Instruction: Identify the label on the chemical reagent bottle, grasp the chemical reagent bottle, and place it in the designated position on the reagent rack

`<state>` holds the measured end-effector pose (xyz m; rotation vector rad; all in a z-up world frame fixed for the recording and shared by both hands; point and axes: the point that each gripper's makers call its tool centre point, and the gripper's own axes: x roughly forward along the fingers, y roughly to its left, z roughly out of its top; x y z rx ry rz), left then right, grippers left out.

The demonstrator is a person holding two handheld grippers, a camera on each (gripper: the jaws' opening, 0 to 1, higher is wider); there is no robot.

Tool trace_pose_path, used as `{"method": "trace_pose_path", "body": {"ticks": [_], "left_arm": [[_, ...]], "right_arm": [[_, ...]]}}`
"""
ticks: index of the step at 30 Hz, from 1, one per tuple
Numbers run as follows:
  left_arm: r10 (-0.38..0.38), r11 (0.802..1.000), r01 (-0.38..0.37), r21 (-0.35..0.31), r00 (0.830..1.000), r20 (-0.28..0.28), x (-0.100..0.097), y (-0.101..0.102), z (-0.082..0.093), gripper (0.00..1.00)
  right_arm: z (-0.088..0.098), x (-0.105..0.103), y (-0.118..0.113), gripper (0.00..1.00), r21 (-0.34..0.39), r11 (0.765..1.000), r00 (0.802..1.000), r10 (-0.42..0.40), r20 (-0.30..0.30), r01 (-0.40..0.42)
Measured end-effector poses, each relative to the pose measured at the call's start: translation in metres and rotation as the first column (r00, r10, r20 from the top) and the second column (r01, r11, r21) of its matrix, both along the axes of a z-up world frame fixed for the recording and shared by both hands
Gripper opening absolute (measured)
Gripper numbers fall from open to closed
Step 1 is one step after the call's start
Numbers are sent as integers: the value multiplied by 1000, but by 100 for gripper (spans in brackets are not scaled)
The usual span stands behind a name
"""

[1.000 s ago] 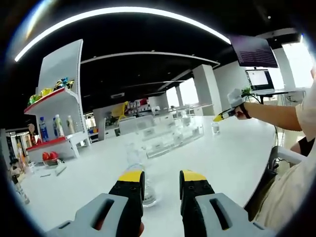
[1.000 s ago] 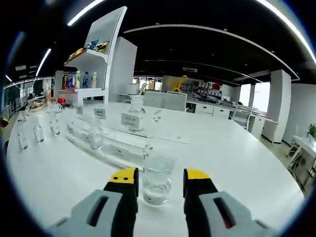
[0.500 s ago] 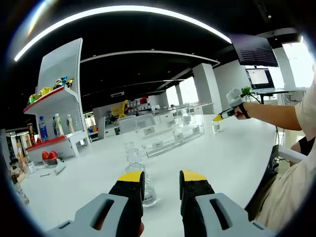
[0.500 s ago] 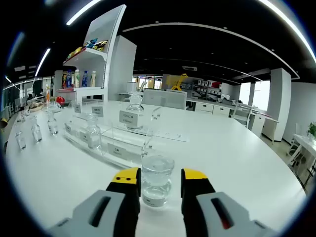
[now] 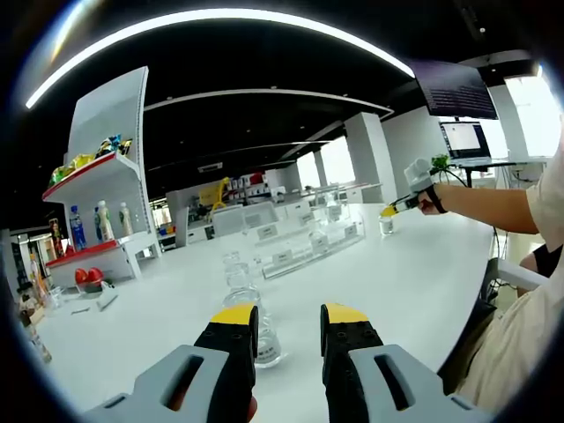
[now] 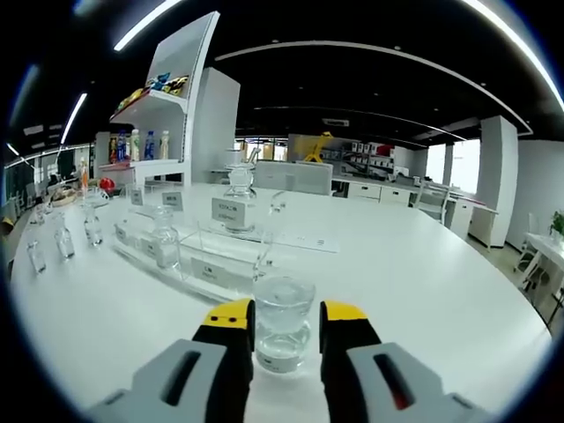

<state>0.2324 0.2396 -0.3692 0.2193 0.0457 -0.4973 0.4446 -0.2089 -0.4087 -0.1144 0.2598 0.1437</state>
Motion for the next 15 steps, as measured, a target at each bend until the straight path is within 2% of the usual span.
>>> {"method": "trace_pose_path", "body": {"ticks": [15], "left_arm": [[1,1000,-1,0,1000,1,-2,0,0,29]], "right_arm": [[0,-2,3,25,15,1000,1000,-4,15,4]]}}
